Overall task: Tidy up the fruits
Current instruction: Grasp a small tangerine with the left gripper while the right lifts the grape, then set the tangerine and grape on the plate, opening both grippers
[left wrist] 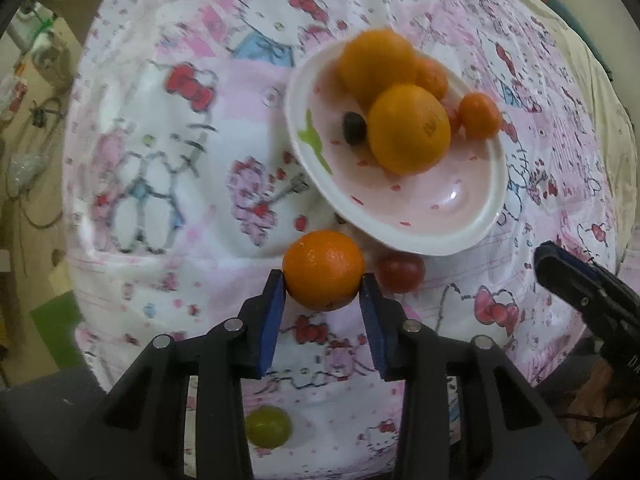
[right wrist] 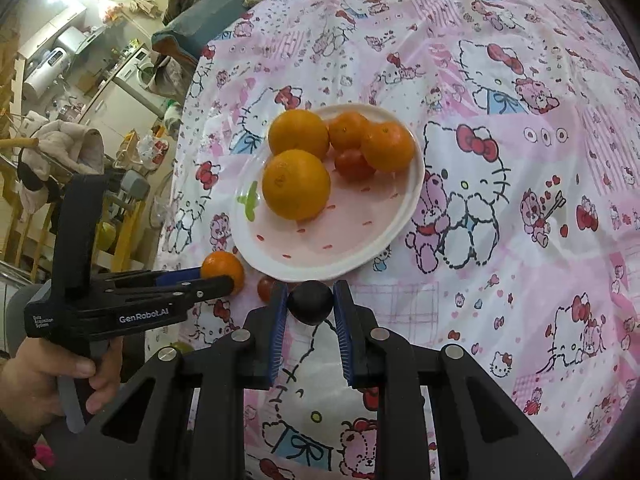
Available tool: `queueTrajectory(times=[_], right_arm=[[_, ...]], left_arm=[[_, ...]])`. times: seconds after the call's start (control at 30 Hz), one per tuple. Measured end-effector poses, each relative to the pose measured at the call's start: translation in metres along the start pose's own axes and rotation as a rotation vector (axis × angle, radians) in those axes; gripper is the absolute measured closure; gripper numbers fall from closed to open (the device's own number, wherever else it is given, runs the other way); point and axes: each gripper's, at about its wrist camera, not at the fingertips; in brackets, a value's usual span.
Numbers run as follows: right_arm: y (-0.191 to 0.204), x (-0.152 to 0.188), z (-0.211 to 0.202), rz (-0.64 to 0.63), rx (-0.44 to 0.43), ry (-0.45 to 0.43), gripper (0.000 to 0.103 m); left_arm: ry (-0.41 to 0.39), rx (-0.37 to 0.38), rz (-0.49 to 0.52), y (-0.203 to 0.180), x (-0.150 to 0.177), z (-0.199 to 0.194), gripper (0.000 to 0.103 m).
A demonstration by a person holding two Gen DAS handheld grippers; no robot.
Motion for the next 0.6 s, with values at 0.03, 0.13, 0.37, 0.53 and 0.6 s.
queueTrajectory(times=[0.03,0.13,0.37,0.53,0.6], right_arm=[[0.000,-0.001,-0.002,0.000,0.000,-0.005,0.078],[-0.002,-0.005,-0.008,0.014,-0.003,-0.027,0.078],[-0.021,-0.022,-0.025,0.082,-0.010,-0.099,0.078],[-0.032,-0.039,-0.029,0.111,-0.022,-0.119,0.078],[-0.038,-0.048,-0.026,0.133,-0.045,-0.118,0.078]], left_arm=[[-0.030,-0.033,0.004,0.003,0.000,-0.005,0.070],[-0.112,-0.091,0.002,0.012,-0.001,-0.021,0.070],[-0.208,-0.074,-0.057,0.030,-0.026,-0.050,0.069],[-0.197,-0.017,-0.066,0.023,-0.047,-0.047,0.069],[-0.176,0.014,-0.070,0.021,-0.056,-0.042,0.069]])
Point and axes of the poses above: each gripper's, at about its wrist camera, not at the fingertips, and z roughly the way its jaws point, y to its left, x to its underside, and after that the axes turned 15 degrees about -x, right-handed
